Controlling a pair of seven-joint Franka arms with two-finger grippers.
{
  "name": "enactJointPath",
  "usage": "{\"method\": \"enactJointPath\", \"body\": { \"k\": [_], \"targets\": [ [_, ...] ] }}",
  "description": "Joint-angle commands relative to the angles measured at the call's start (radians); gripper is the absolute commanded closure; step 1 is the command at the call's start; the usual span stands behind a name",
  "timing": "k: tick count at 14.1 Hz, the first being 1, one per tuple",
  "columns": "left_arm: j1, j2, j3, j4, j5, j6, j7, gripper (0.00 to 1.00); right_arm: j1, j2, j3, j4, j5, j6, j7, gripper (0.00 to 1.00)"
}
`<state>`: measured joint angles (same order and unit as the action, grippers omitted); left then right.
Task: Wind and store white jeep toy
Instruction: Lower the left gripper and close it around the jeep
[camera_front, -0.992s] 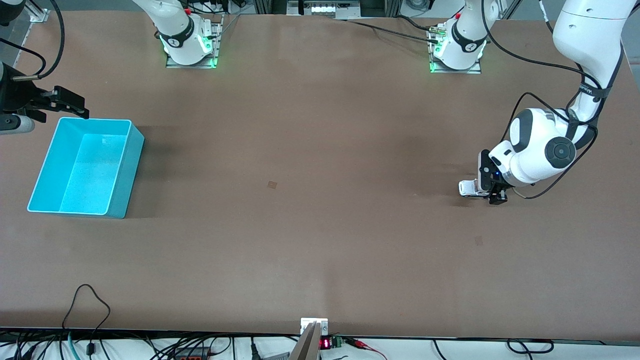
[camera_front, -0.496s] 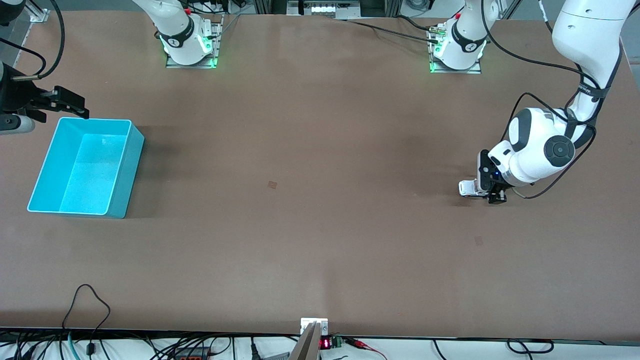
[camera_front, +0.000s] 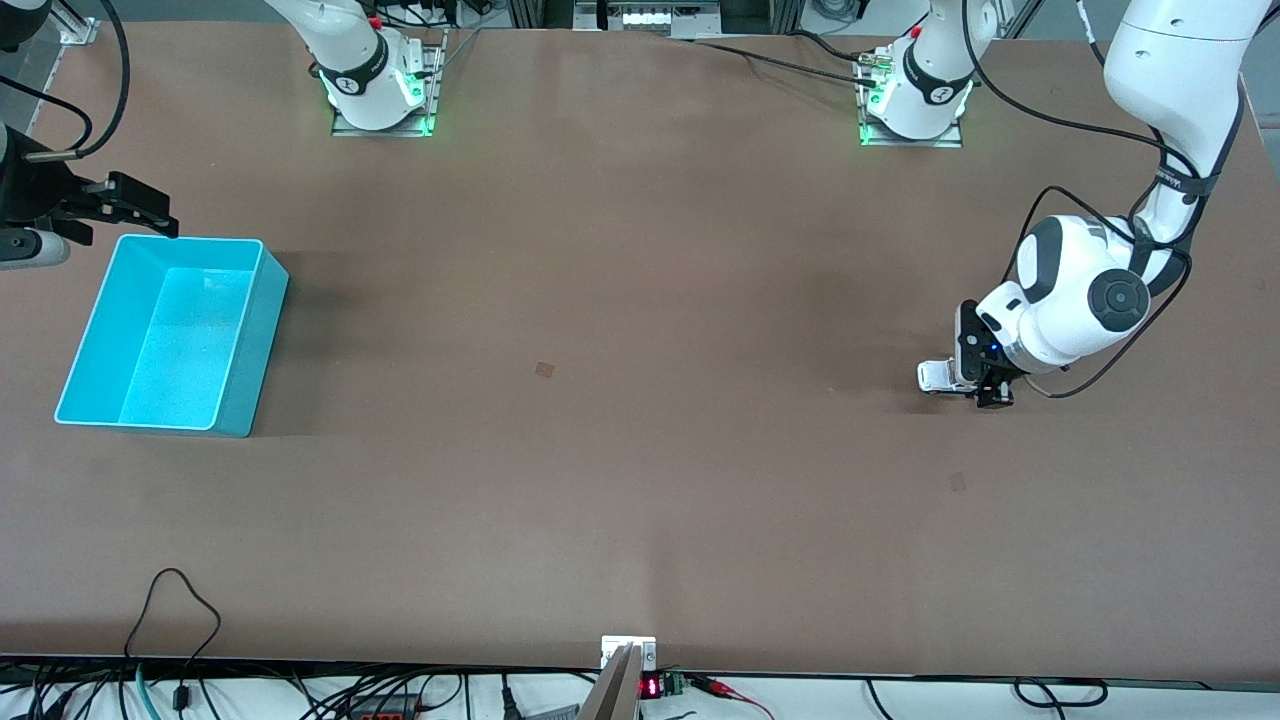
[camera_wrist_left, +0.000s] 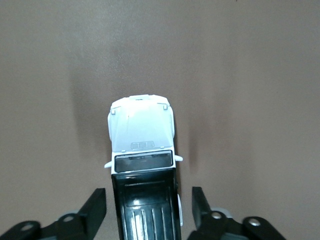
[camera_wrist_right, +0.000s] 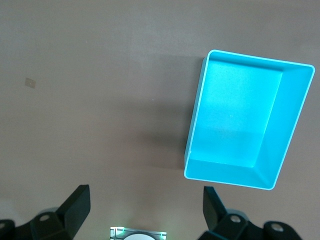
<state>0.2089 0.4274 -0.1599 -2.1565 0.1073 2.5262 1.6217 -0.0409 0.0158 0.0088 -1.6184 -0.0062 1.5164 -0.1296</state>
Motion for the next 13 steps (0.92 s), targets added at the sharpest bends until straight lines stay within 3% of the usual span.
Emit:
{"method": "enactJointPath", "body": {
  "k": [1,13],
  "targets": [
    [0.01,-0.01,-0.004,-0.019,0.019,0.02,0.014,0.37,0.003,0.004,0.0,0.015,0.009,-0.008,0.01,0.0],
    [0.021,-0.004,-0.004,-0.02,0.02,0.029,0.003,0.67,0.003,0.004,0.0,0.015,0.008,-0.007,0.008,0.0]
  ]
}}
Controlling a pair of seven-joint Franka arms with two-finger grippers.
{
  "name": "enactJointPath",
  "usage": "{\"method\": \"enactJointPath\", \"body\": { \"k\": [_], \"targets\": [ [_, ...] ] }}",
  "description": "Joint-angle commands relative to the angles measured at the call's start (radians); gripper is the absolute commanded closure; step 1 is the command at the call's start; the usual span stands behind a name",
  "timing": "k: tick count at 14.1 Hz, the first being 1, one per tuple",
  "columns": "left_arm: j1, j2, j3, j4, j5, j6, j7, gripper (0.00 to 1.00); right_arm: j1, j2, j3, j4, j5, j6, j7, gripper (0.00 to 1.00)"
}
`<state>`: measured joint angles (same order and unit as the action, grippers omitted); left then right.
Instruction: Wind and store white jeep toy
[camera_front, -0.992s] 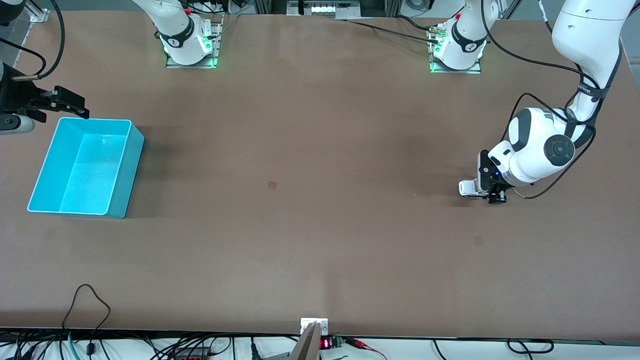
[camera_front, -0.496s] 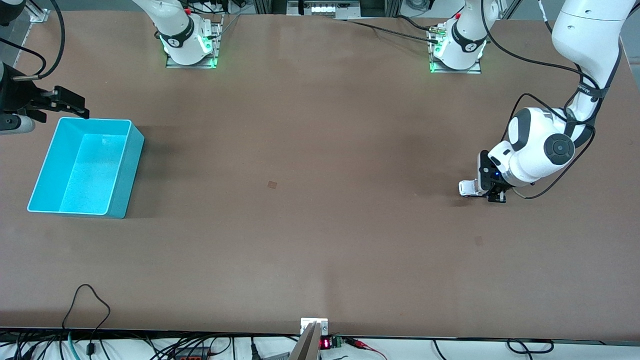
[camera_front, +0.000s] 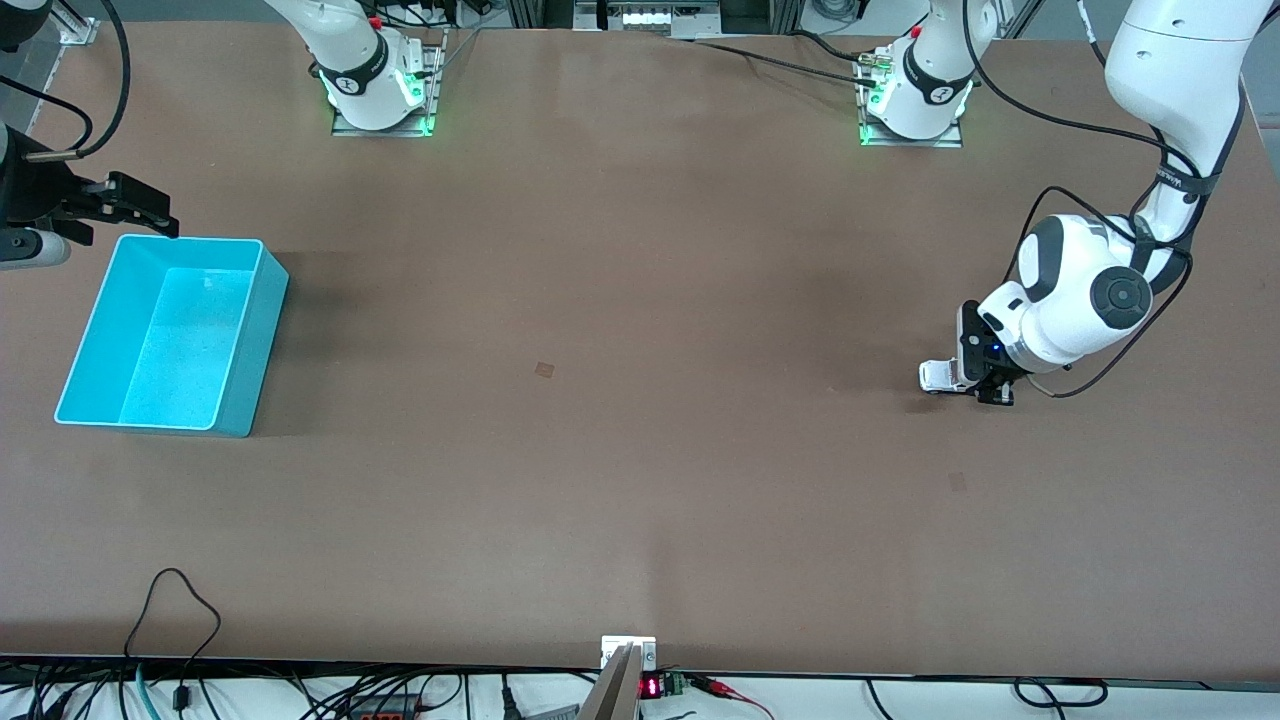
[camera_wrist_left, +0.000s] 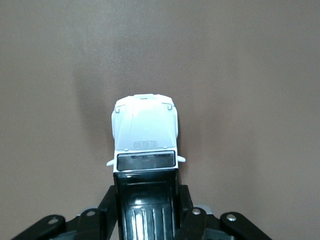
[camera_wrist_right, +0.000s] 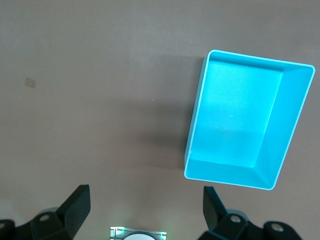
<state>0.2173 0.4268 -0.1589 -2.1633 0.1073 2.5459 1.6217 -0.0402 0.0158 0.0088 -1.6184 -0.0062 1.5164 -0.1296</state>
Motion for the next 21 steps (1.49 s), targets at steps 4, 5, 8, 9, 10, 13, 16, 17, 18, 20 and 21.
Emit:
{"method": "enactJointPath", "body": {
  "k": [4,5,8,9,10,13,16,17,18,20,21],
  "targets": [
    [0.014,-0.007,-0.005,-0.013,0.02,0.005,-0.049,0.69,0.002,0.004,0.0,0.015,0.008,-0.004,0.01,0.0],
    [0.014,-0.007,-0.005,-0.013,0.019,0.005,-0.051,0.69,0.002,0.004,0.0,0.015,0.011,-0.004,0.01,0.0],
    [0.016,-0.005,-0.005,-0.013,0.02,0.005,-0.051,0.69,0.002,0.004,-0.001,0.015,0.009,-0.005,0.008,0.0],
    [0.017,-0.005,-0.005,-0.013,0.02,0.005,-0.049,0.69,0.003,0.004,0.0,0.015,0.009,-0.005,0.01,0.0],
    [0.017,-0.005,-0.005,-0.013,0.02,0.005,-0.048,0.69,0.006,0.004,0.0,0.015,0.008,-0.005,0.01,0.0],
    [0.024,0.003,-0.005,-0.012,0.02,0.004,-0.042,0.7,0.014,0.004,0.0,0.015,0.012,-0.005,0.01,0.0],
    [0.039,0.016,-0.005,-0.007,0.022,0.004,-0.039,0.71,0.014,0.004,0.0,0.017,0.011,-0.013,0.008,0.0],
    [0.053,0.024,-0.005,-0.007,0.022,0.005,-0.039,0.71,0.016,0.004,0.0,0.017,0.008,-0.012,0.008,0.0],
    [0.059,0.029,-0.005,-0.007,0.022,0.005,-0.034,0.71,0.022,0.003,0.0,0.017,0.006,-0.013,0.008,0.0],
    [0.068,0.03,-0.005,-0.007,0.022,0.005,-0.034,0.71,0.019,0.004,0.0,0.017,0.012,-0.007,0.007,0.0],
    [0.076,0.032,-0.005,-0.007,0.022,0.004,-0.034,0.71,0.02,0.004,0.0,0.017,0.011,-0.007,0.008,0.0]
  ]
}}
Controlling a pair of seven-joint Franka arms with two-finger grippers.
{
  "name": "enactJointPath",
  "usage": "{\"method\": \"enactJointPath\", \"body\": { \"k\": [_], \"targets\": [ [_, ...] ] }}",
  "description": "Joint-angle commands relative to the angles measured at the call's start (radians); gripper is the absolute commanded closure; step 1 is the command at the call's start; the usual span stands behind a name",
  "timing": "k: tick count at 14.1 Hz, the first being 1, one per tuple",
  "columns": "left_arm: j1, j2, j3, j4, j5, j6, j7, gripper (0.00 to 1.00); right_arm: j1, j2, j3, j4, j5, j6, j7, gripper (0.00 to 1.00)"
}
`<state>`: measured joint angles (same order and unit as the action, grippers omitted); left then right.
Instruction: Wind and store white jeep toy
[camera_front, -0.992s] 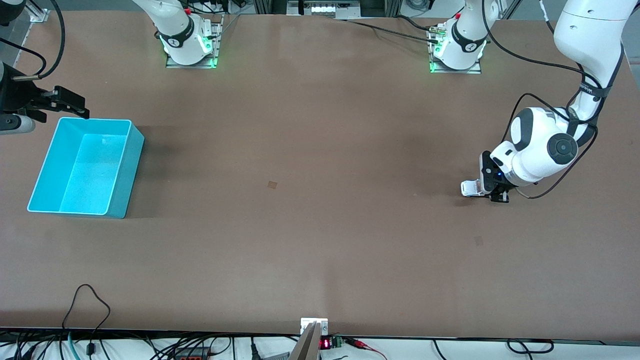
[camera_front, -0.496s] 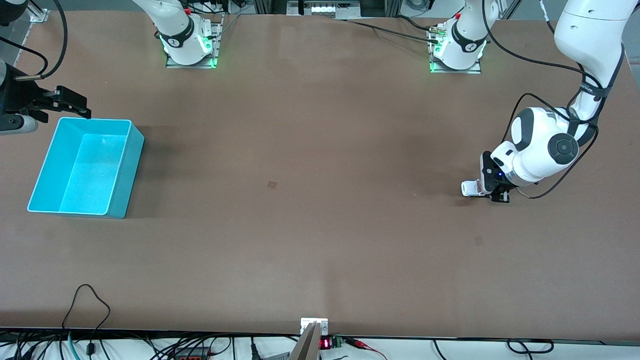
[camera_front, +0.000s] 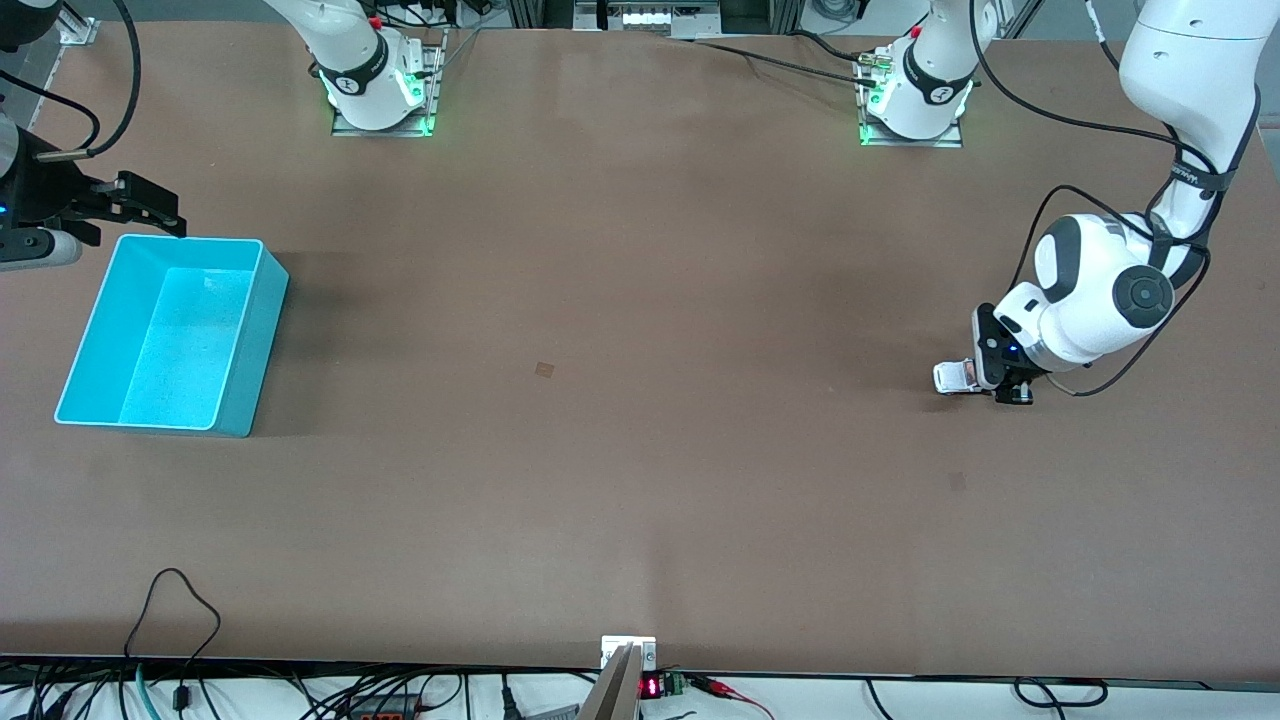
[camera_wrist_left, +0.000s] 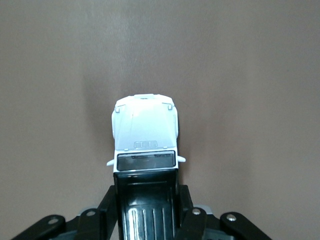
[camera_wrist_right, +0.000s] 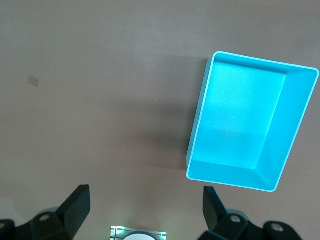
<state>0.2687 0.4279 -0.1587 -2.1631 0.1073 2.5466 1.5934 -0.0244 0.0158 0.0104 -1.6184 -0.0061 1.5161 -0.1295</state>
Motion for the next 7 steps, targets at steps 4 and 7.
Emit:
{"method": "enactJointPath", "body": {
  "k": [4,7],
  "targets": [
    [0.063,0.042,-0.005,-0.003,0.022,0.0,0.065,0.71,0.006,0.003,-0.001,0.017,0.011,-0.005,0.008,0.0],
    [0.09,0.071,-0.005,0.002,0.022,0.006,0.1,0.71,0.006,0.004,-0.001,0.017,0.012,-0.005,0.008,0.0]
  ]
}}
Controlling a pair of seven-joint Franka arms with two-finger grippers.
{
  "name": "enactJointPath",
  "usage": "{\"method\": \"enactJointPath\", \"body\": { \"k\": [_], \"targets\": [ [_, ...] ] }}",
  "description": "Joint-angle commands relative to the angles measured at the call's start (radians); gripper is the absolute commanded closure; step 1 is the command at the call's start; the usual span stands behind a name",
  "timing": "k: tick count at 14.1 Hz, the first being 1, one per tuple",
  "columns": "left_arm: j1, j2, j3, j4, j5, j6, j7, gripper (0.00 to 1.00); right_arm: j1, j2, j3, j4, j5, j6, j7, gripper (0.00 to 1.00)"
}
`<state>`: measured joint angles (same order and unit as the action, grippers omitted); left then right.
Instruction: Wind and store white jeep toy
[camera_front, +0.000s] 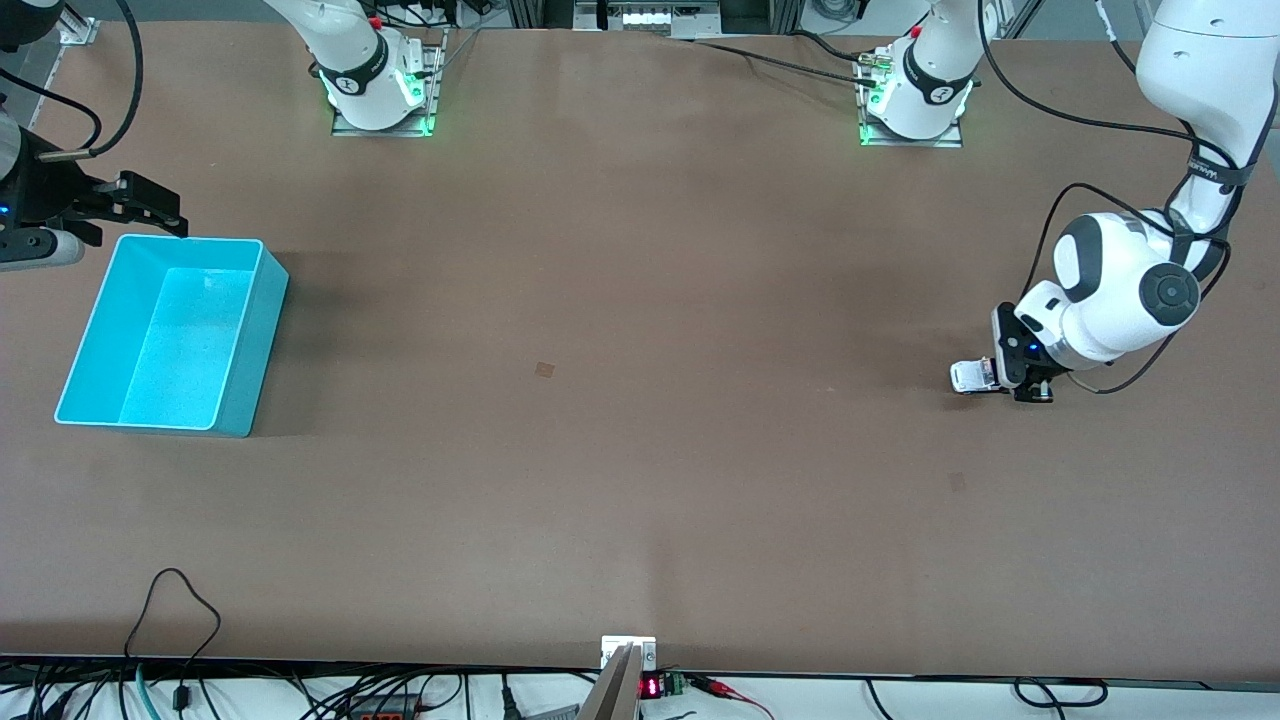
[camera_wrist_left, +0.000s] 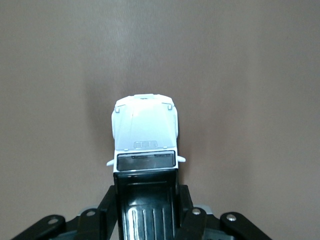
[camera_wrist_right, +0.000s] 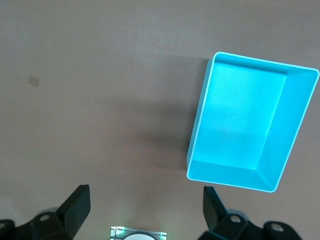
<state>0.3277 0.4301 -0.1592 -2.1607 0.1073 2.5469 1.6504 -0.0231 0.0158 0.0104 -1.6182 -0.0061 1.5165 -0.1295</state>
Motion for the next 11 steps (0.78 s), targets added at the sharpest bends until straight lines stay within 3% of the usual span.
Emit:
{"method": "enactJointPath", "body": {
  "k": [1,11],
  "targets": [
    [0.039,0.071,-0.005,-0.001,0.023,0.007,0.055,0.71,0.005,0.003,-0.001,0.017,0.012,-0.005,0.008,0.0],
    [0.105,0.133,-0.005,0.042,0.023,0.012,0.192,0.71,0.005,0.003,-0.001,0.017,0.011,-0.004,0.008,0.0]
  ]
}}
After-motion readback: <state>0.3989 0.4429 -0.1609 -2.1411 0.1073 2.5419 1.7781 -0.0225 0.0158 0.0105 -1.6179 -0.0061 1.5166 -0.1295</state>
